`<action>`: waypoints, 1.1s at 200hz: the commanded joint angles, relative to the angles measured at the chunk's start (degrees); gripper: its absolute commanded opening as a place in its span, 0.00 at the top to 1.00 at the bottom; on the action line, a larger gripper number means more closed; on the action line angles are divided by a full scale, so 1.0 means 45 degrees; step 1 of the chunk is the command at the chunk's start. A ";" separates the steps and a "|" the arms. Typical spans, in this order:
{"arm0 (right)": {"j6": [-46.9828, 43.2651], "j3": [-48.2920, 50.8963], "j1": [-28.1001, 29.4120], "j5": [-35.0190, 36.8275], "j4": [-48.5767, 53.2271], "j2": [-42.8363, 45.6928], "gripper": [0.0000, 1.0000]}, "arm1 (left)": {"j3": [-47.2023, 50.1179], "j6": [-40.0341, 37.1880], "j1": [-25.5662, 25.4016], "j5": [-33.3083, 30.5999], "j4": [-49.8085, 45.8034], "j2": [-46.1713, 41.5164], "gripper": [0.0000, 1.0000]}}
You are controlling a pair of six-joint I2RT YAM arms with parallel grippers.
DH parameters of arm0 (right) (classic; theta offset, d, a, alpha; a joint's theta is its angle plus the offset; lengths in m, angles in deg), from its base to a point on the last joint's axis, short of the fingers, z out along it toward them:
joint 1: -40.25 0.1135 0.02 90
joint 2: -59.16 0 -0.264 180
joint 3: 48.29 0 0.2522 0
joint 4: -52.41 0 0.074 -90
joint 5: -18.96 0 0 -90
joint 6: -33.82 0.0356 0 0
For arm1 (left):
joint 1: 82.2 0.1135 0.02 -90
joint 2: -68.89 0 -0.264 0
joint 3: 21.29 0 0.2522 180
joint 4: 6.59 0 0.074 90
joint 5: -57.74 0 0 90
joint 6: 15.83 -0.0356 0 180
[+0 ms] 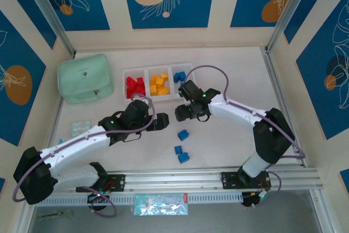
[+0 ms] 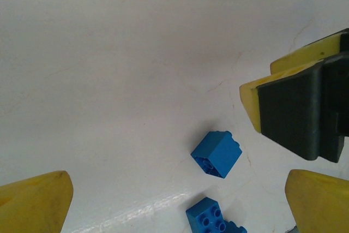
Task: Sort the legos into containers by color
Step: Pick up the lego from the bottom-center of the table.
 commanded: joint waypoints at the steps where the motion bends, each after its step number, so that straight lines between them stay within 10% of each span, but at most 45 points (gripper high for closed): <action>1: 0.0324 0.0244 0.0249 0.0312 -0.0349 -0.0324 0.29 | 0.0133 0.0298 -0.0176 -0.0456 0.0290 -0.0239 0.01; 148: 0.1042 0.1583 0.1903 0.0069 -0.1027 -0.1318 0.22 | 0.0641 0.0670 -0.0206 -0.1650 -0.0392 -0.1089 0.01; 220: 0.1072 0.1348 0.2125 0.0490 -0.0817 -0.1625 0.41 | 0.0644 0.0709 -0.0216 -0.1572 -0.0458 -0.1171 0.01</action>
